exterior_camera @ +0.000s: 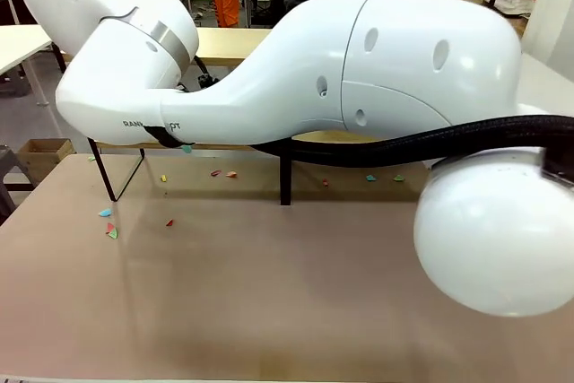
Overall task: Clean the shelves.
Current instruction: Clean a randomly selected level of the Shelf with the Duster.
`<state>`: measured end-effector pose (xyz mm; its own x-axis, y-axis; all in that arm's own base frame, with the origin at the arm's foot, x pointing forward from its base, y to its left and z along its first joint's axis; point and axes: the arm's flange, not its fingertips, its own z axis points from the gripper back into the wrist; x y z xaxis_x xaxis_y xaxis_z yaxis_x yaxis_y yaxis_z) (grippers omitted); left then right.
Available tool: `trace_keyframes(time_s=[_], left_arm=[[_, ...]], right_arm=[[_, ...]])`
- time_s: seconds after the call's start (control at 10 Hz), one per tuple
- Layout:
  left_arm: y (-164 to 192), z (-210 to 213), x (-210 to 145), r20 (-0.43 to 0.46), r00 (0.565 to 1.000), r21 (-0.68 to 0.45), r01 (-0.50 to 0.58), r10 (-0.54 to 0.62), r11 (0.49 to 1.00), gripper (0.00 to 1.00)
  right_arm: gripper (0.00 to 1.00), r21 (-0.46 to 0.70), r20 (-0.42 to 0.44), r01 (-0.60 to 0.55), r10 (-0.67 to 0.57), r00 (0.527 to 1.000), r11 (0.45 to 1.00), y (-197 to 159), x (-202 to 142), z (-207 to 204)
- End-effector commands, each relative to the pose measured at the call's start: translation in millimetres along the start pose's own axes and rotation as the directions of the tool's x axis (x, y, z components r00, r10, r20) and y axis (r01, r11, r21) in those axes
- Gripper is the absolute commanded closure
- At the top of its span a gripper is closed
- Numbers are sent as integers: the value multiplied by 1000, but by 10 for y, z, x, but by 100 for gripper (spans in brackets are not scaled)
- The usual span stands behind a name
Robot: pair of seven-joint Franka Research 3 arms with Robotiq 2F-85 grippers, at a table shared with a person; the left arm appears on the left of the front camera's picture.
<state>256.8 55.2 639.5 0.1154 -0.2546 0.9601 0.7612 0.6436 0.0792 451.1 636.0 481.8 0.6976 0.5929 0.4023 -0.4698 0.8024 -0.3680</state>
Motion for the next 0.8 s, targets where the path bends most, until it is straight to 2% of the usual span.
trace_keyframes(time_s=[0.0, 0.1, 0.5, 0.6, 0.7], left_arm=[[3, -9, -10, 2, 1000, -6, 2, -1, 1000, 0], [3, -9, -10, 2, 1000, -6, 2, -1, 1000, 0], [3, -9, -10, 2, 1000, -6, 2, -1, 1000, 0], [3, -9, -10, 2, 1000, -6, 2, -1, 1000, 0], [3, -9, -10, 2, 1000, -6, 2, -1, 1000, 0]], right_arm=[[88, -67, -12, -16, 15, 1000, 998, 59, 211, 18], [88, -80, -67, -71, 66, 996, 994, 58, 211, -40], [88, -50, 35, -91, 93, 995, 995, 27, 199, -7], [88, -14, 55, -116, 116, 992, 993, 11, 167, 17], [88, 41, 25, -186, 185, 982, 982, 21, 125, 23]])
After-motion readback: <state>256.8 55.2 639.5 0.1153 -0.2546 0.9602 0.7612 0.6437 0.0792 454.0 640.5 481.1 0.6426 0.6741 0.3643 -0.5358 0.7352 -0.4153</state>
